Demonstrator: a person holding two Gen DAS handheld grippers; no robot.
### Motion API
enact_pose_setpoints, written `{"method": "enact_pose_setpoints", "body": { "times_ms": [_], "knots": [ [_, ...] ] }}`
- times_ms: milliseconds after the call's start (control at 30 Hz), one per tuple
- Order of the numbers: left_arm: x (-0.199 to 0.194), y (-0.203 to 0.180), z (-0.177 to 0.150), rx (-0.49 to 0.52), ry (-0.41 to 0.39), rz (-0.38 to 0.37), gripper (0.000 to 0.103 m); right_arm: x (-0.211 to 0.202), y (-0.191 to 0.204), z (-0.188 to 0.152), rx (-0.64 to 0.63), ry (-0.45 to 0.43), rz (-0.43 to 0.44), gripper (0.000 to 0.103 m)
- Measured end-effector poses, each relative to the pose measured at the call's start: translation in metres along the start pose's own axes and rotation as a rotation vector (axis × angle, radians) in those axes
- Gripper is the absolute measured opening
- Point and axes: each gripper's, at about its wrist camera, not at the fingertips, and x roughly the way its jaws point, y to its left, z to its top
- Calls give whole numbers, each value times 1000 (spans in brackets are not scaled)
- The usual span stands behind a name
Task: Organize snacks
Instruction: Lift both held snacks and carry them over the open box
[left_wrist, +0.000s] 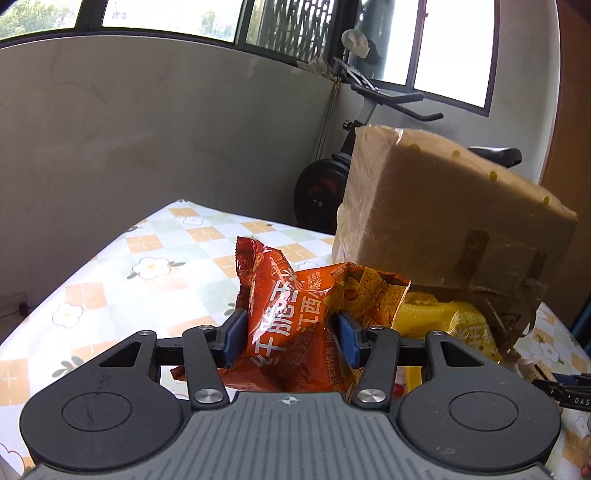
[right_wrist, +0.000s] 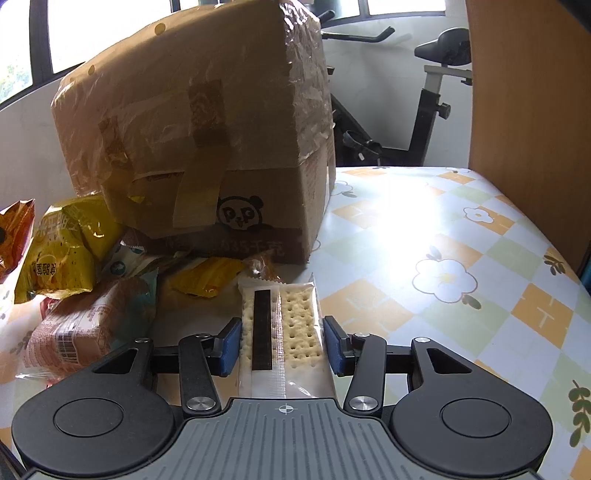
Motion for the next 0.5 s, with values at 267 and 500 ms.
{"method": "enact_pose_setpoints", "body": {
  "times_ms": [267, 500],
  "knots": [
    [-23, -16, 29, 24, -88, -60, 55, -33, -3, 22, 14, -96, 5, 43],
    [-31, -39, 58, 58, -164, -115, 55, -69, 3, 66, -12, -223, 34, 43]
  ]
}}
